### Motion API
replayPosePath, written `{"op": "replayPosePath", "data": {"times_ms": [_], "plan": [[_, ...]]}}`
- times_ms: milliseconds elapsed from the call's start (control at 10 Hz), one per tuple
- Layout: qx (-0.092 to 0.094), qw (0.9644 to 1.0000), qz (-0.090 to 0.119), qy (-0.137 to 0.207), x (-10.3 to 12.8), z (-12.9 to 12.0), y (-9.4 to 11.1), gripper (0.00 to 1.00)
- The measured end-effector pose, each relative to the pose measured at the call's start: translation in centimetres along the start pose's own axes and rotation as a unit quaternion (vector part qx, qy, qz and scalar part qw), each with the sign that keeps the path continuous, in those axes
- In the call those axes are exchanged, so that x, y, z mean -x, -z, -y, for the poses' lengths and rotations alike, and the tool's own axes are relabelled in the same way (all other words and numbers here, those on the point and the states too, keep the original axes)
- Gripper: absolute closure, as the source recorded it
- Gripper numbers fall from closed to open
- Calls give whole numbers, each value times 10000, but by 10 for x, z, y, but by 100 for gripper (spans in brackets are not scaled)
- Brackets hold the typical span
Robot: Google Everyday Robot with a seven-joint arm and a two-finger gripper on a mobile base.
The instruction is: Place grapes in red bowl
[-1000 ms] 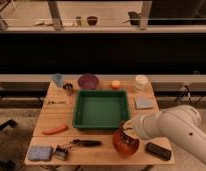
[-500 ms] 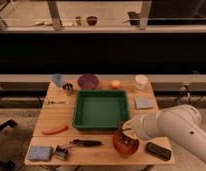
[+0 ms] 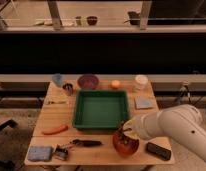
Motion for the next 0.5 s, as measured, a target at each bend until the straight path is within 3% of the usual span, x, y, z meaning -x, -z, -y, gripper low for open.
{"op": "replayPosePath", "data": {"times_ms": [500], "plan": [[37,10000,-1,18,0,1,0,21]]}}
